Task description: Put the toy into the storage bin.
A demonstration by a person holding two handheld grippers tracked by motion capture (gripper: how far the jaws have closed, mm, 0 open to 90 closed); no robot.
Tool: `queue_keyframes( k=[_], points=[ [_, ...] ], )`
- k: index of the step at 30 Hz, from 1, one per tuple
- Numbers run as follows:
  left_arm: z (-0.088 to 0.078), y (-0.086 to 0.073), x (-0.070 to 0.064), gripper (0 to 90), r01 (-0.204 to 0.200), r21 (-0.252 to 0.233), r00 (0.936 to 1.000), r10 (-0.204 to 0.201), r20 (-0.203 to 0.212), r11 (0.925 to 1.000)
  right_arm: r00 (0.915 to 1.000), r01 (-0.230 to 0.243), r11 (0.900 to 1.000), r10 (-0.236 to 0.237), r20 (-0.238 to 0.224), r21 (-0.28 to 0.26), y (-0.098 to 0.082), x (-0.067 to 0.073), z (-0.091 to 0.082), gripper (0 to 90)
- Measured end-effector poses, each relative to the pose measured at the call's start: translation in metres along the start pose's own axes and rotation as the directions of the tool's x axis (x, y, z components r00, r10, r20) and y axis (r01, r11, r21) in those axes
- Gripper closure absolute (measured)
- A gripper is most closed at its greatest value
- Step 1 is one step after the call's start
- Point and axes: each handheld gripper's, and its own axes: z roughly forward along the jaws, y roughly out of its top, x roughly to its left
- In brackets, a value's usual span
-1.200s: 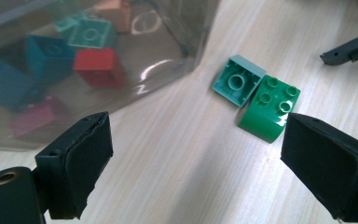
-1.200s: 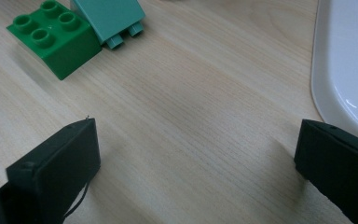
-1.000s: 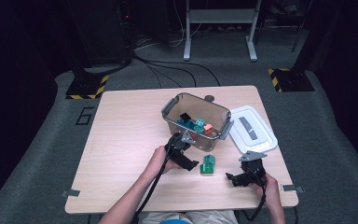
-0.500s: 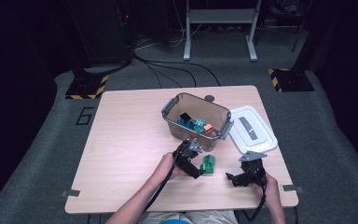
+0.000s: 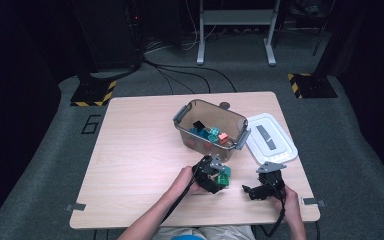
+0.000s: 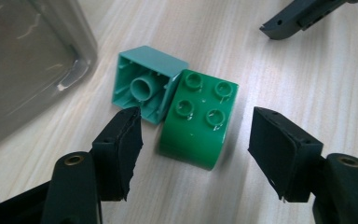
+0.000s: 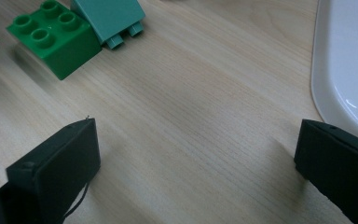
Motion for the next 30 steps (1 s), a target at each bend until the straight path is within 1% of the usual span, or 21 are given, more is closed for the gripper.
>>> queue_keyframes(
  k=[1, 2, 3, 5, 6, 7, 8, 9, 10, 11, 12, 14, 19, 21, 23, 25, 26, 29, 30],
  points=[
    [0.001, 0.000, -0.001, 37.2, -0.005, 0.007, 1.0000, 0.005, -0.002, 1.0000, 1.0000, 0.000, 1.000, 0.000, 0.000, 0.000, 0.000, 0.000, 0.000, 0.0],
    [0.001, 0.000, -0.001, 39.0, -0.019, 0.011, 0.9998, 0.019, -0.002, 0.9998, 1.0000, 0.000, 1.000, 0.000, 0.000, 0.000, 0.000, 0.000, 0.000, 0.0],
    [0.002, 0.000, -0.001, 40.7, -0.024, 0.011, 0.9997, 0.024, -0.001, 0.9996, 1.0000, 0.000, 1.000, 0.000, 0.000, 0.000, 0.000, 0.000, 0.000, 0.0],
    [0.002, 0.000, -0.001, 42.2, -0.027, 0.011, 0.9996, 0.027, -0.002, 0.9996, 1.0000, 0.002, 1.000, -0.002, 0.001, 0.001, 0.000, 0.000, 0.000, 0.0],
    [0.002, 0.000, -0.001, 45.1, -0.029, 0.016, 0.9996, 0.029, 0.000, 0.9994, 1.0000, 0.000, 1.000, 0.000, 0.000, 0.000, 0.000, 0.000, 0.000, 0.0],
    [0.003, 0.000, -0.001, 45.1, -0.033, 0.019, 0.9995, 0.033, 0.003, 0.9993, 1.0000, 0.000, 1.000, 0.000, 0.000, 0.000, 0.000, 0.000, 0.000, 0.0],
    [0.003, 0.000, -0.002, 48.5, -0.038, 0.020, 0.9993, 0.038, 0.000, 0.9991, 1.0000, 0.000, 1.000, 0.000, 0.000, 0.000, 0.000, 0.000, 0.000, 0.0],
    [0.003, 0.000, -0.002, 48.5, -0.042, 0.022, 0.9991, 0.042, -0.006, 0.9989, 1.0000, 0.000, 1.000, 0.000, 0.000, 0.000, 0.000, 0.000, 0.000, 0.0],
    [0.004, 0.000, -0.002, 52.4, -0.048, 0.018, 0.9988, 0.048, 0.003, 0.9987, 1.0000, 0.000, 1.000, 0.000, 0.000, 0.000, 0.000, 0.000, 0.000, 0.0],
    [0.004, 0.000, -0.002, 54.3, -0.048, 0.018, 0.9988, 0.048, 0.003, 0.9987, 1.0000, 0.000, 1.000, 0.000, 0.000, 0.000, 0.000, 0.000, 0.000, 0.0],
    [0.004, -0.001, -0.003, 54.3, -0.048, 0.017, 0.9989, 0.048, 0.002, 0.9987, 1.0000, 0.001, 1.000, -0.001, 0.001, 0.001, 0.000, 0.000, 0.000, 0.0],
    [0.004, -0.002, -0.002, 57.5, -0.049, 0.012, 0.9988, 0.049, 0.002, 0.9987, 1.0000, 0.000, 1.000, 0.000, 0.000, 0.000, 0.000, 0.000, 0.000, 0.0],
    [0.002, -0.005, -0.003, 58.5, -0.042, 0.005, 0.9991, 0.042, 0.009, 0.9991, 1.0000, 0.000, 1.000, 0.000, 0.000, 0.000, 0.000, 0.000, 0.000, 0.0],
    [-0.002, -0.007, -0.002, 58.6, -0.040, -0.009, 0.9991, 0.040, 0.012, 0.9992, 1.0000, 0.000, 1.000, 0.000, 0.000, 0.000, 0.000, 0.000, 0.000, 0.0],
    [-0.004, -0.008, -0.002, 58.7, -0.032, -0.011, 0.9994, 0.033, 0.010, 0.9994, 1.0000, 0.000, 1.000, 0.000, 0.000, 0.000, 0.000, 0.000, 0.000, 0.0],
    [-0.010, -0.011, 0.000, 58.7, -0.018, -0.023, 0.9998, 0.018, 0.002, 0.9996, 1.0000, 0.000, 1.000, 0.000, 0.000, 0.000, 0.000, 0.000, 0.000, 0.0],
    [-0.010, -0.011, 0.000, 58.7, -0.018, -0.023, 0.9998, 0.018, 0.002, 0.9996, 1.0000, 0.000, 1.000, 0.000, 0.000, 0.000, 0.000, 0.000, 0.000, 0.0],
    [-0.018, -0.014, 0.004, 58.7, -0.008, -0.028, 1.0000, 0.008, -0.004, 0.9996, 1.0000, 0.000, 1.000, 0.000, 0.000, 0.000, 0.000, 0.000, 0.000, 0.0],
    [-0.020, -0.015, 0.005, 58.7, -0.005, -0.033, 0.9999, 0.004, -0.013, 0.9994, 1.0000, 0.000, 1.000, 0.000, 0.000, 0.000, 0.000, 0.000, 0.000, 0.0]
  ],
)
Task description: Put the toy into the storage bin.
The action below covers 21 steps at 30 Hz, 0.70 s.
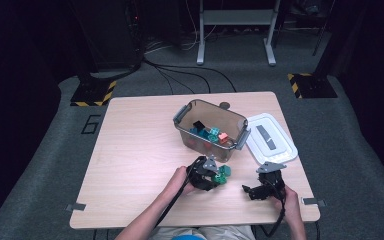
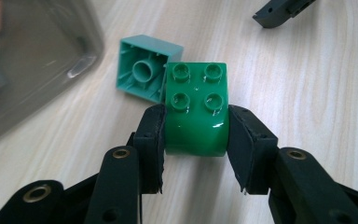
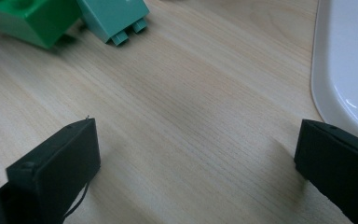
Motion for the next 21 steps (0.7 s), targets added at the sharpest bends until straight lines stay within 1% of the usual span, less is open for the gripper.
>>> queue_keyframes(
  k=[1, 5, 8, 9, 11, 13, 15, 16, 17, 19, 20, 21],
  points=[
    [-0.006, -0.002, 0.003, 58.7, 0.008, -0.003, 1.0000, -0.008, -0.004, 1.0000, 1.0000, 0.000, 1.000, 0.000, 0.000, 0.000, 0.000, 0.000, 0.000, 0.0],
    [-0.014, -0.004, 0.006, 58.7, 0.020, -0.015, 0.9997, -0.020, -0.012, 0.9997, 1.0000, 0.000, 1.000, 0.000, 0.000, 0.000, 0.000, 0.000, 0.000, 0.0],
    [-0.023, -0.006, 0.009, 58.7, 0.019, -0.015, 0.9994, -0.020, -0.029, 0.9997, 1.0000, 0.000, 1.000, 0.000, 0.000, 0.000, 0.000, 0.000, 0.000, 0.0],
    [-0.028, -0.007, 0.011, 58.7, 0.026, -0.017, 0.9987, -0.027, -0.043, 0.9995, 1.0000, 0.000, 1.000, 0.000, 0.000, 0.000, 0.000, 0.000, 0.000, 0.0],
    [-0.031, -0.008, 0.013, 58.7, 0.029, -0.017, 0.9984, -0.029, -0.048, 0.9994, 1.0000, 0.000, 1.000, 0.000, 0.000, 0.000, 0.000, 0.000, 0.000, 0.0],
    [-0.036, -0.009, 0.016, 58.7, 0.038, -0.019, 0.9971, -0.039, -0.065, 0.9991, 1.0000, 0.000, 1.000, 0.000, 0.000, 0.000, 0.000, 0.000, 0.000, 0.0],
    [-0.042, -0.009, 0.019, 58.8, 0.039, -0.016, 0.9962, -0.040, -0.077, 0.9991, 1.0000, 0.000, 1.000, 0.000, 0.000, 0.000, 0.000, 0.000, 0.000, 0.0],
    [-0.048, -0.009, 0.022, 58.8, 0.042, -0.018, 0.9950, -0.043, -0.090, 0.9990, 1.0000, 0.000, 1.000, 0.000, 0.000, 0.000, 0.000, 0.000, 0.000, 0.0],
    [-0.048, -0.009, 0.022, 58.7, 0.042, -0.018, 0.9950, -0.043, -0.090, 0.9990, 1.0000, 0.000, 1.000, 0.000, 0.000, 0.000, 0.000, 0.000, 0.000, 0.0],
    [-0.054, -0.008, 0.024, 58.8, 0.044, -0.026, 0.9933, -0.047, -0.106, 0.9987, 1.0000, 0.000, 1.000, 0.000, 0.000, 0.000, 0.000, 0.000, 0.000, 0.0],
    [-0.057, -0.007, 0.025, 58.7, 0.044, -0.025, 0.9932, -0.046, -0.107, 0.9987, 1.0000, 0.000, 1.000, 0.000, 0.000, 0.000, 0.000, 0.000, 0.000, 0.0],
    [-0.063, -0.006, 0.028, 58.7, 0.046, -0.031, 0.9913, -0.050, -0.122, 0.9985, 1.0000, 0.000, 1.000, 0.000, 0.000, 0.000, 0.000, 0.000, 0.000, 0.0]
  ],
)
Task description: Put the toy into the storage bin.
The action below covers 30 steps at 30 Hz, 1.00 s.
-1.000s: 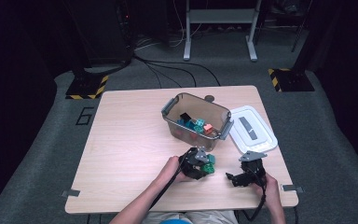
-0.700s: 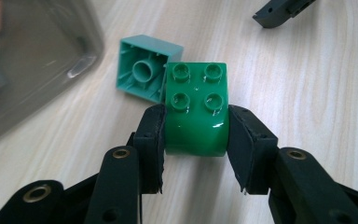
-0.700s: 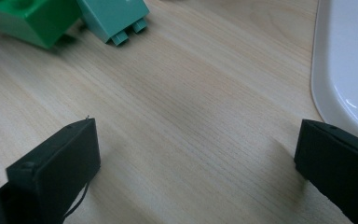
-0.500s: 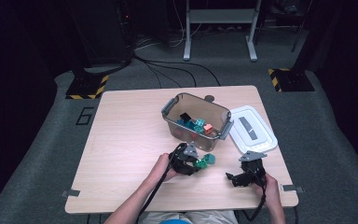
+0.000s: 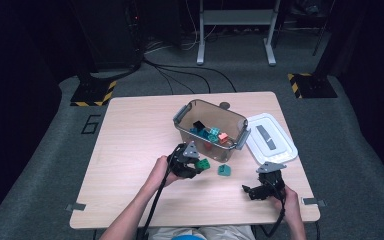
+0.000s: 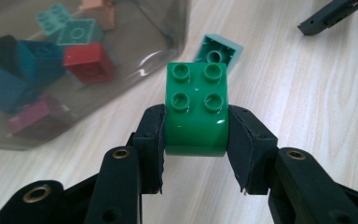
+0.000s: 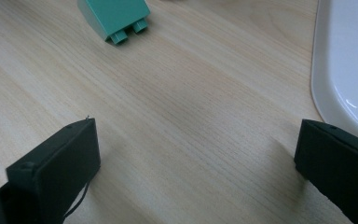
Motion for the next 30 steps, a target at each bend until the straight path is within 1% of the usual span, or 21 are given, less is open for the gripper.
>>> queue_keyframes(
  k=[2, 4, 5, 8, 9, 10, 15, 19, 20, 21, 25, 26, 27, 28, 29, 30],
  points=[
    [-0.003, 0.001, 0.002, 58.8, 0.001, 0.001, 1.0000, -0.001, -0.002, 1.0000, 1.0000, 0.000, 1.000, 0.000, 0.000, 0.000, 0.000, 0.000, 0.000, 0.0],
    [-0.011, 0.006, 0.006, 58.7, -0.001, -0.006, 0.9998, 0.000, -0.022, 1.0000, 1.0000, 0.000, 1.000, 0.000, 0.000, 0.000, 0.000, 0.000, 0.000, 0.0],
    [-0.011, 0.006, 0.006, 58.8, -0.001, -0.006, 0.9998, 0.000, -0.022, 1.0000, 1.0000, 0.000, 1.000, 0.000, 0.000, 0.000, 0.000, 0.000, 0.000, 0.0],
    [-0.019, 0.011, 0.011, 58.8, -0.006, -0.006, 0.9992, 0.006, -0.039, 1.0000, 1.0000, 0.000, 1.000, 0.000, 0.000, 0.000, 0.000, 0.000, 0.000, 0.0],
    [-0.023, 0.014, 0.015, 58.8, -0.005, -0.010, 0.9988, 0.004, -0.048, 0.9999, 1.0000, 0.000, 1.000, 0.000, 0.000, 0.000, 0.000, 0.000, 0.000, 0.0],
    [-0.023, 0.014, 0.015, 58.7, -0.005, -0.010, 0.9988, 0.004, -0.048, 0.9999, 1.0000, 0.000, 1.000, 0.000, 0.000, 0.000, 0.000, 0.000, 0.000, 0.0],
    [-0.035, 0.022, 0.024, 58.8, -0.009, -0.009, 0.9974, 0.008, -0.072, 0.9999, 1.0000, 0.000, 1.000, 0.000, 0.000, 0.000, 0.000, 0.000, 0.000, 0.0],
    [-0.044, 0.030, 0.034, 58.8, -0.002, -0.019, 0.9956, 0.001, -0.094, 0.9998, 1.0000, -0.001, 1.000, 0.001, 0.000, 0.000, 0.000, 0.000, 0.000, 0.0],
    [-0.048, 0.034, 0.039, 58.7, 0.000, -0.024, 0.9944, -0.002, -0.105, 0.9997, 1.0000, 0.000, 1.000, 0.000, 0.000, 0.000, 0.000, 0.000, 0.000, 0.0],
    [-0.048, 0.034, 0.039, 58.7, 0.000, -0.024, 0.9944, -0.002, -0.105, 0.9997, 1.0000, 0.000, 1.000, 0.000, 0.000, 0.000, 0.000, 0.000, 0.000, 0.0],
    [-0.055, 0.045, 0.050, 58.8, 0.005, -0.032, 0.9921, -0.009, -0.125, 0.9995, 1.0000, 0.000, 1.000, 0.000, 0.000, 0.000, 0.000, 0.000, 0.000, 0.0],
    [-0.057, 0.050, 0.054, 58.8, 0.010, -0.037, 0.9907, -0.015, -0.135, 0.9993, 1.0000, 0.000, 1.000, 0.000, 0.000, 0.000, 0.000, 0.000, 0.000, 0.0],
    [-0.057, 0.050, 0.054, 58.8, 0.010, -0.037, 0.9907, -0.015, -0.135, 0.9993, 1.0000, 0.000, 1.000, 0.000, 0.000, 0.000, 0.000, 0.000, 0.000, 0.0],
    [-0.057, 0.055, 0.059, 58.8, 0.017, -0.044, 0.9885, -0.024, -0.149, 0.9989, 1.0000, 0.000, 1.000, 0.000, 0.000, 0.000, 0.000, 0.000, 0.000, 0.0],
    [-0.057, 0.055, 0.059, 58.7, 0.017, -0.044, 0.9885, -0.024, -0.149, 0.9989, 1.0000, 0.000, 1.000, 0.000, 0.000, 0.000, 0.000, 0.000, 0.000, 0.0],
    [-0.057, 0.060, 0.065, 58.7, 0.020, -0.037, 0.9880, -0.025, -0.153, 0.9991, 1.0000, 0.000, 1.000, 0.000, 0.000, 0.000, 0.000, 0.000, 0.000, 0.0]
  ],
)
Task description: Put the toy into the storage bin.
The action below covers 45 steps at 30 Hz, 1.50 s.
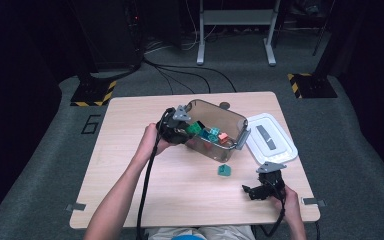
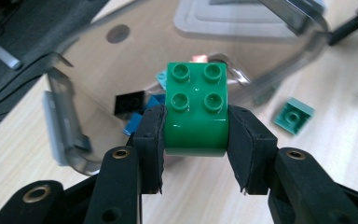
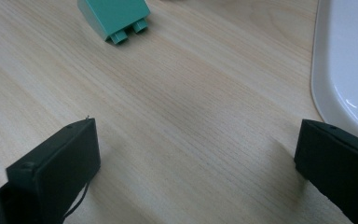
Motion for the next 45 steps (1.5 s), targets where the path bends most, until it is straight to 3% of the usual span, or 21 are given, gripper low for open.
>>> queue_keyframes(
  k=[7, 12, 22, 27, 28, 29, 31, 33, 38, 45],
  points=[
    [0.006, 0.014, 0.011, 58.7, 0.005, 0.011, 0.9999, -0.005, -0.015, 0.9999, 1.0000, -0.004, 1.000, 0.004, 0.002, -0.001, 0.000, 0.000, 0.000, 0.0],
    [0.020, 0.024, 0.024, 58.7, 0.032, 0.035, 0.9993, -0.031, -0.019, 0.9989, 1.0000, -0.001, 1.000, 0.001, 0.000, -0.001, 0.000, 0.000, 0.000, 0.0],
    [0.047, 0.026, 0.035, 58.6, 0.067, 0.092, 0.9978, -0.066, -0.014, 0.9935, 1.0000, 0.001, 1.000, -0.001, 0.000, 0.000, 0.000, 0.000, 0.000, 0.0],
    [0.060, 0.022, 0.041, 57.8, 0.108, 0.120, 0.9941, -0.106, -0.022, 0.9869, 1.0000, 0.000, 1.000, 0.000, 0.000, 0.000, 0.000, 0.000, 0.000, 0.0],
    [0.061, 0.022, 0.041, 53.2, 0.129, 0.115, 0.9917, -0.128, -0.015, 0.9849, 1.0000, 0.000, 1.000, 0.000, 0.000, 0.000, 0.000, 0.000, 0.000, 0.0],
    [0.062, 0.021, 0.041, 53.2, 0.131, 0.117, 0.9914, -0.130, -0.016, 0.9845, 1.0000, 0.000, 1.000, 0.000, 0.000, 0.000, 0.000, 0.000, 0.000, 0.0],
    [0.061, 0.021, 0.041, 41.1, 0.144, 0.116, 0.9896, -0.142, -0.020, 0.9828, 1.0000, 0.000, 1.000, 0.000, 0.000, 0.000, 0.000, 0.000, 0.000, 0.0],
    [0.059, 0.020, 0.041, 39.3, 0.150, 0.109, 0.9886, -0.149, -0.023, 0.9826, 1.0000, 0.000, 1.000, 0.000, 0.000, 0.000, 0.000, 0.000, 0.000, 0.0],
    [0.046, 0.015, 0.034, 22.1, 0.156, 0.095, 0.9875, -0.153, -0.036, 0.9832, 1.0000, -0.002, 1.000, 0.002, 0.004, 0.000, 0.000, 0.000, 0.000, 0.0],
    [0.021, 0.000, 0.017, 15.1, 0.139, 0.069, 0.9898, -0.137, -0.040, 0.9878, 0.9998, -0.010, 1.000, 0.010, 0.015, 0.002, 0.000, 0.002, 0.000, 0.0]
  ],
)
